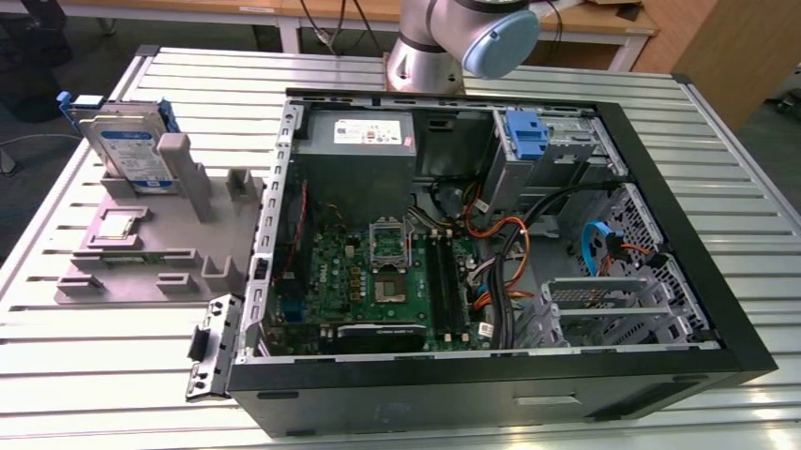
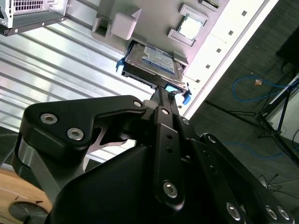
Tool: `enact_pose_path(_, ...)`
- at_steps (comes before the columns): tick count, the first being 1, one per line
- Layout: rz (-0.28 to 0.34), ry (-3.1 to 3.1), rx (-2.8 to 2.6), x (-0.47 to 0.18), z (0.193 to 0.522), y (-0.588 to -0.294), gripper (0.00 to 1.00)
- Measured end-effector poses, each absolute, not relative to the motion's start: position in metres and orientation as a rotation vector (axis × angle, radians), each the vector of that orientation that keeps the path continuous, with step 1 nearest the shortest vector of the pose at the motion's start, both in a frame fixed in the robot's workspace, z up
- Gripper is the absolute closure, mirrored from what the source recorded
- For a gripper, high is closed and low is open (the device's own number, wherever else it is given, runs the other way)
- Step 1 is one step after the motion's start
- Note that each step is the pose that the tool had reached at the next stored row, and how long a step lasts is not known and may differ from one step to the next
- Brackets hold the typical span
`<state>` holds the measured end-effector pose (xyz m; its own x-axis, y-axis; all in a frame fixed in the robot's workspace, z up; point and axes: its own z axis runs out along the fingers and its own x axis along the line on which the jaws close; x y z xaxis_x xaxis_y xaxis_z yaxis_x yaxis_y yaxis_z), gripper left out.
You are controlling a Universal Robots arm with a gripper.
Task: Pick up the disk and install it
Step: 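Reach for the disk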
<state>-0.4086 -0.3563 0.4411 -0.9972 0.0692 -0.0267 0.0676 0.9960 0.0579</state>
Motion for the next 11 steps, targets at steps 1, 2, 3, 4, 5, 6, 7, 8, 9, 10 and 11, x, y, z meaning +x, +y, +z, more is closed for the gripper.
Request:
enact_pose_path(1,0.089,3.11,0.106,-0.4086,0.441,-0.3561,0.89)
enact_pose_path(2,0.089,3.11,0.105,-0.4086,0.4409,-0.356,0.89)
enact_pose_path(3,0.089,3.11,0.105,-0.4087,0.4409,-0.356,0.89)
enact_pose_path(4,0.089,3.11,0.103,-0.4087,0.4405,-0.3559,0.89)
enact_pose_path(5,0.089,3.11,0.103,-0.4086,0.4403,-0.3559,0.89)
enact_pose_path(6,0.089,3.11,0.103,-0.4086,0.4403,-0.3559,0.89)
enact_pose_path(7,0.089,3.11,0.103,-0.4086,0.4403,-0.3559,0.89)
enact_pose_path(8,0.089,3.11,0.103,-0.4086,0.4403,-0.3559,0.89)
enact_pose_path(9,0.089,3.11,0.103,-0.4086,0.4403,-0.3559,0.89)
enact_pose_path(10,0.089,3.11,0.103,-0.4086,0.4403,-0.3559,0.89)
enact_pose_path(11,0.089,3.11,0.103,-0.4086,0.4403,-0.3559,0.89)
